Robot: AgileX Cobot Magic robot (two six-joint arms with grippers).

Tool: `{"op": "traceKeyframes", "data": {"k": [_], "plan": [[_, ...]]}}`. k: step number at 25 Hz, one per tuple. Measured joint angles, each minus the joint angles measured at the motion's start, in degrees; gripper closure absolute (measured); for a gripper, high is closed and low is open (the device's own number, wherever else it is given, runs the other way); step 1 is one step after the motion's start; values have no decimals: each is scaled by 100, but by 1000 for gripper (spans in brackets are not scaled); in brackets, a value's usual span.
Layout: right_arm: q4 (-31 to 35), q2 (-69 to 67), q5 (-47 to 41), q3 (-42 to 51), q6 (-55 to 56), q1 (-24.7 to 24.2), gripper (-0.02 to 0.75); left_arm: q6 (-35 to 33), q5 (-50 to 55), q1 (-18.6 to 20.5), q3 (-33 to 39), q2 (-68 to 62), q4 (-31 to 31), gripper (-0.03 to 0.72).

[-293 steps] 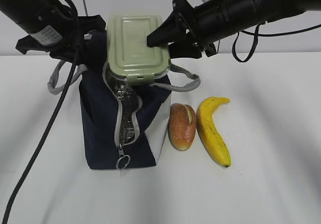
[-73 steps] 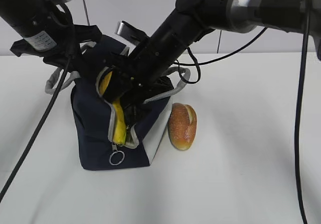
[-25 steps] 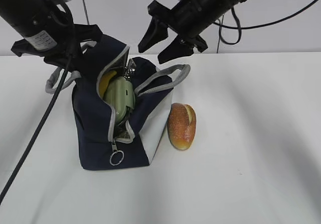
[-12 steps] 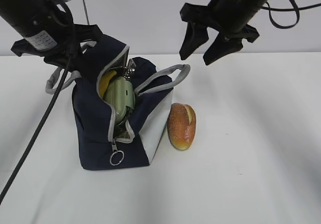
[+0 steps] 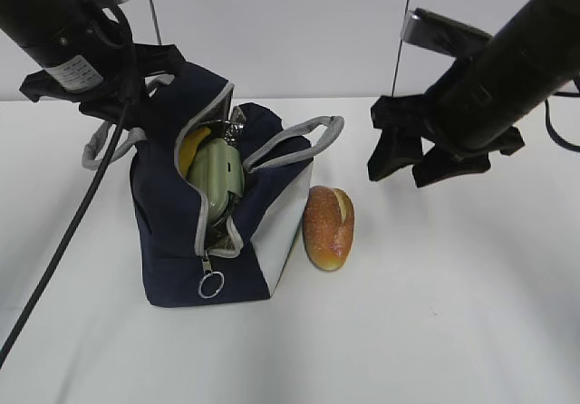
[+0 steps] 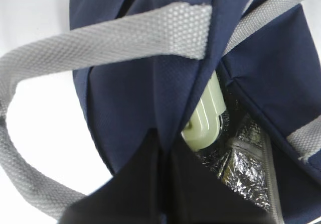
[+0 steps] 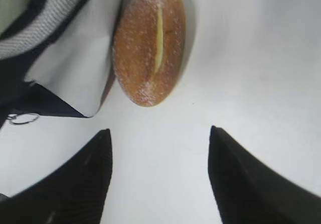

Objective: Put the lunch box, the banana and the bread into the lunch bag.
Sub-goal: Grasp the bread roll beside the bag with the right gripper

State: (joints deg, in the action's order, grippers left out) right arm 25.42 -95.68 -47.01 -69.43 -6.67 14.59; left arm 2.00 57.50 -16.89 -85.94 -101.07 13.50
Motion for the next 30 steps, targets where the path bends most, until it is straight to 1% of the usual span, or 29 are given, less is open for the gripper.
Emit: {"op": "traceKeyframes", "data": {"k": [4, 11, 15, 17, 19, 21, 26, 30], "plan": [[0, -12, 191, 326, -64, 0, 276, 0, 11, 0, 0, 0, 0, 688], [202, -244, 624, 335, -86, 0, 275, 0, 21, 0, 0, 0, 0, 688], [407, -463, 679, 335, -161, 0, 268, 0, 21, 0, 0, 0, 0, 688], [599, -618, 700, 335, -371, 0, 232, 0, 21, 0, 0, 0, 0, 688], [896, -774, 718, 335, -637, 0, 154, 0, 21, 0, 0, 0, 0, 688], [1216, -895, 755, 335, -853, 0, 106, 0, 21, 0, 0, 0, 0, 688], [1801, -1169, 884, 280, -1432, 0, 82, 0, 21, 0, 0, 0, 0, 688], [1889, -1470, 873, -28, -1632, 0, 81, 0, 21, 0, 0, 0, 0, 688]]}}
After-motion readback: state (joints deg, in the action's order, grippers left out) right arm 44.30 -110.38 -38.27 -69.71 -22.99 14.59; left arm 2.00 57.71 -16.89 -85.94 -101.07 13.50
